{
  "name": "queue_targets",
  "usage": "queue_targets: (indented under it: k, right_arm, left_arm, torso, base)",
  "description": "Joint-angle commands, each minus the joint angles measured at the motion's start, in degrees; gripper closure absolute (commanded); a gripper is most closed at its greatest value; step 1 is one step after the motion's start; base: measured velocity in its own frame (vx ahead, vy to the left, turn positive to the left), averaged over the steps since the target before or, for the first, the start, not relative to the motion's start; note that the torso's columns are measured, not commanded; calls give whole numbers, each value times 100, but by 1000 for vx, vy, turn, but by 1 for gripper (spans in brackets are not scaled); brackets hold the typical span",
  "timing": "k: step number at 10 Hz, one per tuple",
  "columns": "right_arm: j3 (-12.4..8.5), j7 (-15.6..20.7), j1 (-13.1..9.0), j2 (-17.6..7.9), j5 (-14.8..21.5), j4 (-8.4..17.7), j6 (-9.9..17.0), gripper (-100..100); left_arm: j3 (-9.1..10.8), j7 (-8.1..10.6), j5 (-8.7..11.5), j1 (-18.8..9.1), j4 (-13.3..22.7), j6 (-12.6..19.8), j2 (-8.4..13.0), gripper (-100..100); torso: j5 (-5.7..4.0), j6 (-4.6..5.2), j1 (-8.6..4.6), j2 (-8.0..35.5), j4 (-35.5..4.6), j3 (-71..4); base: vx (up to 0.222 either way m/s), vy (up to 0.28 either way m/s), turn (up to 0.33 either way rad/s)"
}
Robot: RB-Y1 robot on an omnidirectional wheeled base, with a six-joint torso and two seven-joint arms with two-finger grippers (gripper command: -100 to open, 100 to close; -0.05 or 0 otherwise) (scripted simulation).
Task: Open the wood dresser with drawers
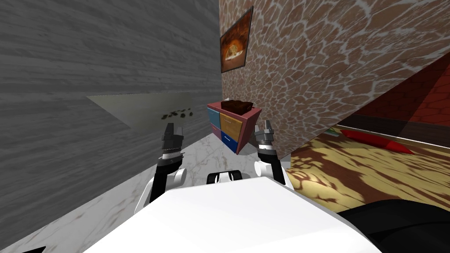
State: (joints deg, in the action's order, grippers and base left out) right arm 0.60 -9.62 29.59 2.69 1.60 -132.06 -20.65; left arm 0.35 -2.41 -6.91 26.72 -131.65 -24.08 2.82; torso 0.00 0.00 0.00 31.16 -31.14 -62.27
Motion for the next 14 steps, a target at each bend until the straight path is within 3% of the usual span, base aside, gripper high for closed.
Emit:
queue_targets:
  k: [1,2,4,9,13,14]
  right_arm:
    - [0,0,0,0,0,0,0,0]
    - [-22,51,-8,-286,56,20,-1,-100]
    - [-45,103,-16,-527,114,38,-2,-100]
    - [-271,618,-88,-1281,693,188,-18,-100]
    - [-559,1254,-187,-1554,1388,390,-32,-100]
    - [-559,1267,-187,-1554,1442,390,-32,-100]
  left_arm:
    - [0,0,0,0,0,0,0,0]
    - [0,0,0,0,0,0,0,0]
    - [-1,0,0,1,2,0,-1,0]
    - [-1,0,0,3,2,0,-1,0]
    - [-2,0,0,3,2,0,-2,0]
    - [-1,0,0,3,2,0,-2,0]
  torso:
    - [0,0,0,423,-423,-846]
    - [0,0,0,846,-846,-1692]
    - [3,0,12,1081,-1088,-2205]
    - [5,0,20,1090,-1108,-2243]
    - [2,0,6,1121,-1116,-2226]
    - [-1,0,-3,1114,-1115,-2228]
  base:
    - [0,0,0]
    - [27,23,-27]
    - [45,46,-32]
    - [113,101,-77]
    - [173,198,-132]
    - [127,129,-58]
